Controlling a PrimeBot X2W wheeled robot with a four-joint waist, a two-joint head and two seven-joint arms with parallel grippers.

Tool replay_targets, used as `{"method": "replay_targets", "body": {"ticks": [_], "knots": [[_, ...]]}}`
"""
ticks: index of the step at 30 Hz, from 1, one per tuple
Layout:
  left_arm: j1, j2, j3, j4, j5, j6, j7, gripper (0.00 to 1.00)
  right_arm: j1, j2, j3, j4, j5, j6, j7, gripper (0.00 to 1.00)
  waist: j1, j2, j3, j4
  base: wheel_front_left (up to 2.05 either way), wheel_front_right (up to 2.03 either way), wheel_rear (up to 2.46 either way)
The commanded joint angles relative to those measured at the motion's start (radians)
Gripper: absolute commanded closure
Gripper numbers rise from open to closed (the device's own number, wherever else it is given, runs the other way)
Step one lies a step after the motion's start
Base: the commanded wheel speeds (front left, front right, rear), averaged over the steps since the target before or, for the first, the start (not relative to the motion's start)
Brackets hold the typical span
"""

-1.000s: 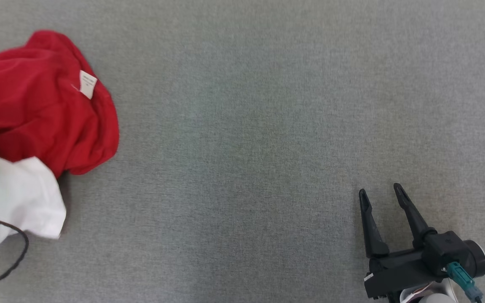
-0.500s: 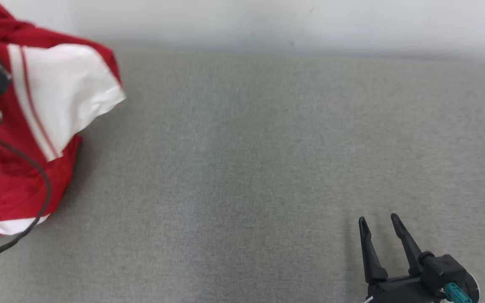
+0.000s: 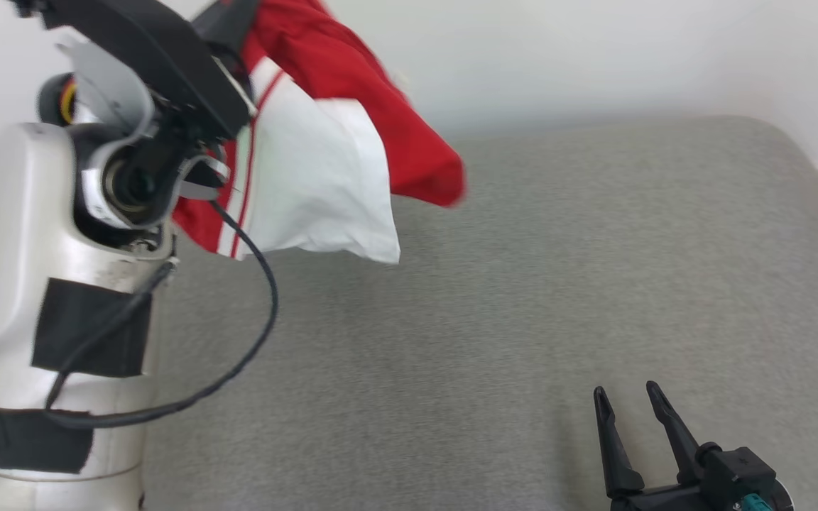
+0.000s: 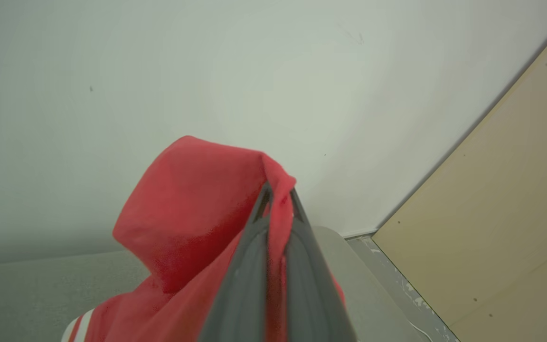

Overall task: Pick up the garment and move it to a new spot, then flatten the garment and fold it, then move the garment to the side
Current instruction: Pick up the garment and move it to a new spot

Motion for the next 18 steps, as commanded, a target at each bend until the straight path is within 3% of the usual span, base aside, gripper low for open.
{"method": "replay_targets", "body": {"ticks": [1,11,18], "knots": [[0.010,-0.008,-0.015,0.003,-0.013,-0.011,0.005,1.00,0.003,-0.002,0.004,0.001,0.007,0.001,-0.005,0.00,0.0001,0.0000,-0.011,-0.097,0.00,0.00,0.00],[0.108,-0.045,-0.066,0.060,-0.031,-0.023,-0.012,1.00,-0.009,-0.001,0.030,0.002,0.038,0.001,-0.008,0.00,0.0001,0.0000,0.028,-0.205,0.00,0.00,0.00],[0.265,-0.058,-0.081,0.177,-0.028,-0.033,-0.113,1.00,-0.013,-0.001,0.031,0.000,0.039,0.001,-0.009,0.00,0.0001,0.0000,0.041,-0.221,0.00,0.00,0.00]]}}
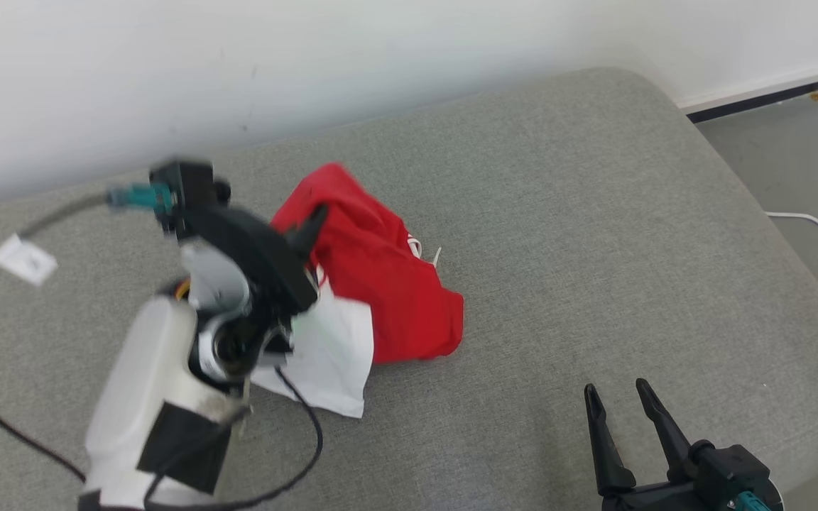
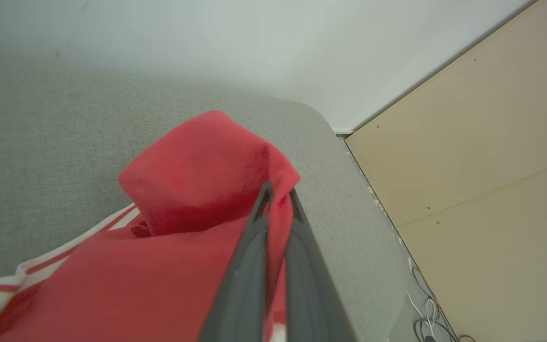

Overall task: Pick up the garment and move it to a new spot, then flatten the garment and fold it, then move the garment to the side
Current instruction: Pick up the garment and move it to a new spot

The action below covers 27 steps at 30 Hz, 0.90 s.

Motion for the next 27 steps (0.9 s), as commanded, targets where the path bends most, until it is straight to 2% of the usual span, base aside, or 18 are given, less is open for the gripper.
{"method": "replay_targets", "body": {"ticks": [1,3,4,5,6,12,14,19,23,27], "knots": [[0.043,-0.002,-0.004,0.030,0.015,-0.005,-0.033,1.00,-0.007,-0.001,0.001,-0.002,0.000,0.001,-0.004,0.00,0.0000,0.0001,0.009,-0.004,0.00,0.00,0.00],[0.076,-0.004,-0.012,0.069,0.042,0.001,-0.090,1.00,-0.009,-0.001,-0.001,-0.005,-0.007,0.001,-0.004,0.00,0.0000,0.0001,0.010,0.007,0.00,0.00,0.00],[0.093,-0.005,-0.019,0.091,0.054,0.003,-0.120,0.64,-0.010,-0.001,-0.001,-0.004,-0.010,0.001,-0.004,0.00,0.0000,0.0001,0.009,0.013,0.00,0.00,0.00],[0.108,-0.006,-0.027,0.111,0.066,0.003,-0.151,0.14,-0.010,-0.001,-0.004,-0.003,-0.010,0.001,-0.004,0.00,0.0000,0.0001,0.007,0.020,0.00,0.00,0.00],[0.124,-0.008,-0.032,0.131,0.079,0.004,-0.181,0.00,-0.010,-0.001,-0.003,-0.003,-0.012,0.001,-0.004,0.00,0.0000,0.0001,0.005,0.027,0.00,0.00,0.00],[0.208,-0.018,-0.058,0.187,0.080,-0.011,-0.379,0.00,0.011,-0.002,-0.011,-0.001,-0.026,0.001,-0.004,0.00,0.0000,0.0001,-0.022,0.083,0.00,0.00,0.00],[0.263,-0.019,-0.074,0.178,0.078,-0.024,-0.499,0.00,0.020,-0.001,-0.025,-0.006,-0.038,0.001,0.002,0.00,0.0000,0.0001,-0.043,0.113,0.00,0.00,0.00],[0.374,-0.019,-0.100,0.126,0.093,-0.027,-0.690,0.00,0.043,-0.001,-0.057,-0.024,-0.057,0.001,0.021,0.00,0.0000,0.0001,-0.080,0.163,0.00,0.00,0.00],[0.474,-0.015,-0.083,0.052,0.148,-0.006,-0.750,0.00,0.066,-0.001,-0.084,-0.044,-0.062,0.001,0.032,0.00,0.0000,0.0001,-0.102,0.203,0.00,0.00,0.00],[0.594,-0.009,0.009,-0.117,0.273,0.019,-0.756,0.00,0.086,-0.001,-0.107,-0.064,-0.069,0.001,0.047,0.00,0.0000,0.0001,-0.109,0.240,0.00,0.00,0.00]]}}
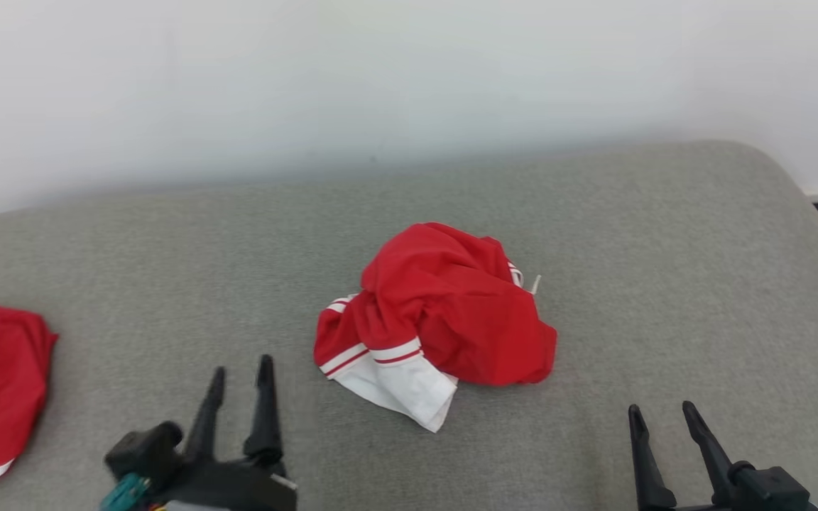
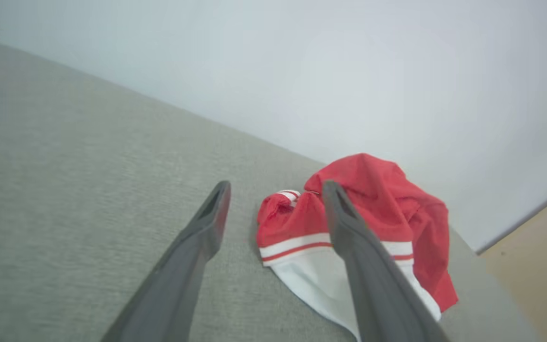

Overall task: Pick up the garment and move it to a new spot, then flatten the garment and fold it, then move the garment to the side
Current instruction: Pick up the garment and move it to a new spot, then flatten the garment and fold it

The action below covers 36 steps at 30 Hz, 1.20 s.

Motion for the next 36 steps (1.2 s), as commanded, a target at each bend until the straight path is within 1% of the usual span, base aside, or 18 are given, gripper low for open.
{"method": "replay_targets", "body": {"ticks": [1,2,3,4,6,9,11,16,19,26,32,36], "knots": [[0.071,0.001,0.034,-0.070,0.078,0.001,-0.003,0.00,0.013,-0.002,-0.012,-0.011,-0.008,0.001,0.005,0.00,0.0001,0.0000,-0.023,0.050,0.00,0.00,0.00],[0.071,0.001,0.034,-0.070,0.078,0.001,-0.003,0.00,0.013,-0.002,-0.012,-0.011,-0.008,0.001,0.005,0.00,0.0001,0.0000,-0.023,0.050,0.00,0.00,0.00],[0.123,0.002,0.074,-0.140,0.157,0.001,-0.004,0.00,0.022,-0.001,-0.025,-0.016,-0.012,0.001,0.009,0.00,0.0001,0.0000,-0.026,0.068,0.00,0.00,0.00],[0.123,0.002,0.074,-0.140,0.157,0.001,-0.004,0.00,0.022,-0.001,-0.025,-0.016,-0.012,0.001,0.009,0.00,0.0001,0.0000,-0.026,0.068,0.00,0.00,0.00],[0.168,0.001,0.111,-0.194,0.227,-0.008,-0.004,0.00,0.029,-0.002,-0.034,-0.019,-0.018,0.001,0.011,0.00,0.0001,0.0000,-0.030,0.084,0.00,0.00,0.00],[0.228,-0.001,0.156,-0.238,0.309,-0.018,-0.004,0.00,0.037,-0.001,-0.041,-0.022,-0.028,0.001,0.016,0.00,0.0001,0.0000,-0.036,0.100,0.00,0.00,0.00],[0.253,-0.001,0.176,-0.247,0.350,-0.030,-0.004,0.00,0.048,-0.001,-0.044,-0.019,-0.033,0.001,0.017,0.00,0.0001,0.0000,-0.042,0.108,0.00,0.00,0.00],[0.295,0.009,0.186,-0.232,0.435,-0.055,-0.004,0.00,0.077,-0.001,-0.056,-0.004,-0.051,0.001,0.031,0.00,0.0001,0.0000,-0.055,0.122,0.00,0.00,0.00],[0.309,0.012,0.190,-0.222,0.454,-0.068,-0.004,0.00,0.093,-0.002,-0.062,0.001,-0.057,0.001,0.036,0.00,0.0001,0.0000,-0.059,0.122,0.00,0.00,0.00],[0.316,0.000,0.218,-0.241,0.455,-0.072,-0.004,0.00,0.090,-0.001,-0.065,-0.003,-0.034,0.001,0.032,0.00,0.0001,0.0000,-0.051,0.115,0.00,0.00,0.00],[0.306,-0.004,0.211,-0.237,0.461,-0.077,-0.004,0.00,0.078,-0.001,-0.043,0.008,-0.018,0.001,0.026,0.00,0.0001,0.0000,-0.049,0.117,0.00,0.00,0.00],[0.299,-0.005,0.216,-0.234,0.458,-0.081,-0.004,0.00,0.048,-0.001,0.002,0.010,-0.011,0.001,0.026,0.00,0.0001,0.0000,-0.048,0.122,0.00,0.00,0.00]]}}
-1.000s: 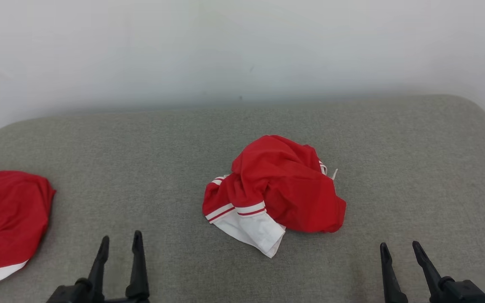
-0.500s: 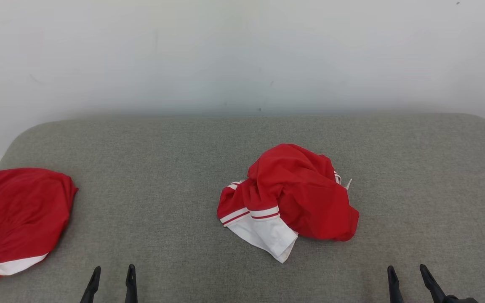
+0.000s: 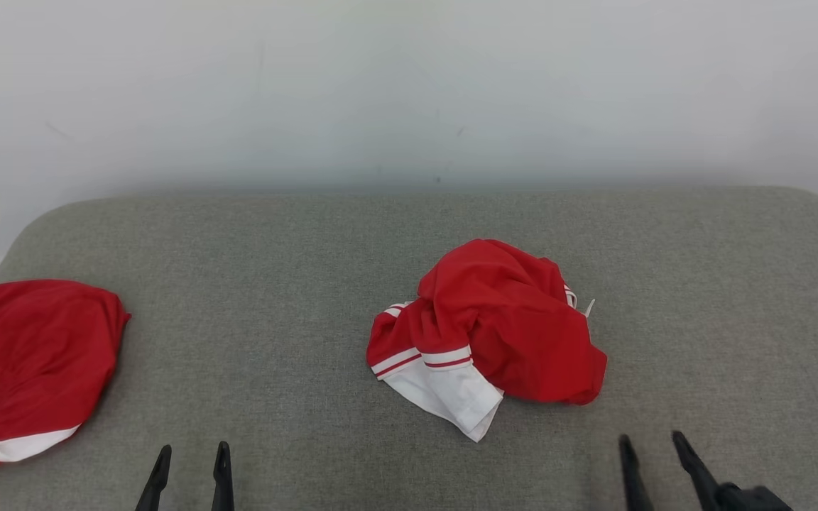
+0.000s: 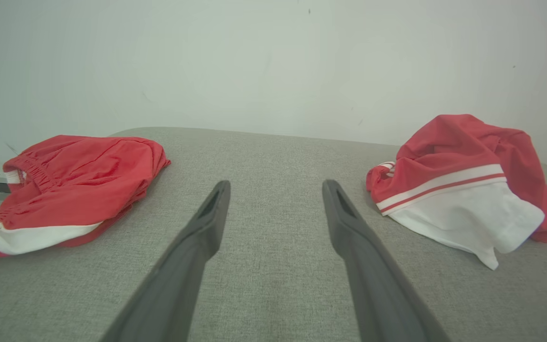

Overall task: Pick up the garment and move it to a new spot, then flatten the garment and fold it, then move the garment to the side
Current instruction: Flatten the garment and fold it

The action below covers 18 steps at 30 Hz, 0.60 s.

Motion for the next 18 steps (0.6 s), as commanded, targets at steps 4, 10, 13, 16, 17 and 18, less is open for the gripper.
{"method": "replay_targets", "body": {"ticks": [4,10,13,16,17,18], "knots": [[-0.005,-0.003,-0.001,0.004,-0.006,-0.005,-0.003,0.00,-0.077,-0.001,0.092,0.013,0.027,0.001,0.014,0.00,0.0000,0.0000,-0.002,0.017,0.00,0.00,0.00],[-0.009,-0.003,-0.027,0.005,-0.030,-0.001,-0.003,0.00,-0.209,-0.002,0.216,0.117,0.082,0.001,0.111,0.00,0.0000,0.0000,-0.005,0.056,0.00,0.00,0.00],[-0.007,-0.004,-0.038,0.004,-0.034,0.005,-0.003,0.00,-0.263,-0.002,0.239,0.169,0.104,0.001,0.140,0.00,0.0000,0.0000,-0.005,0.071,0.00,0.00,0.00],[-0.004,-0.004,-0.052,0.007,-0.041,0.007,-0.003,0.00,-0.333,-0.001,0.259,0.260,0.133,0.001,0.167,0.00,0.0000,0.0000,-0.004,0.095,0.00,0.00,0.00],[-0.004,-0.004,-0.058,0.009,-0.042,0.007,-0.003,0.00,-0.353,-0.001,0.266,0.291,0.150,0.001,0.171,0.00,0.0000,0.0000,-0.003,0.105,0.00,0.00,0.00],[-0.005,-0.004,-0.061,0.011,-0.045,0.006,-0.003,0.00,-0.372,-0.001,0.276,0.323,0.174,0.001,0.179,0.00,0.0000,0.0000,-0.003,0.114,0.00,0.00,0.00]]}}
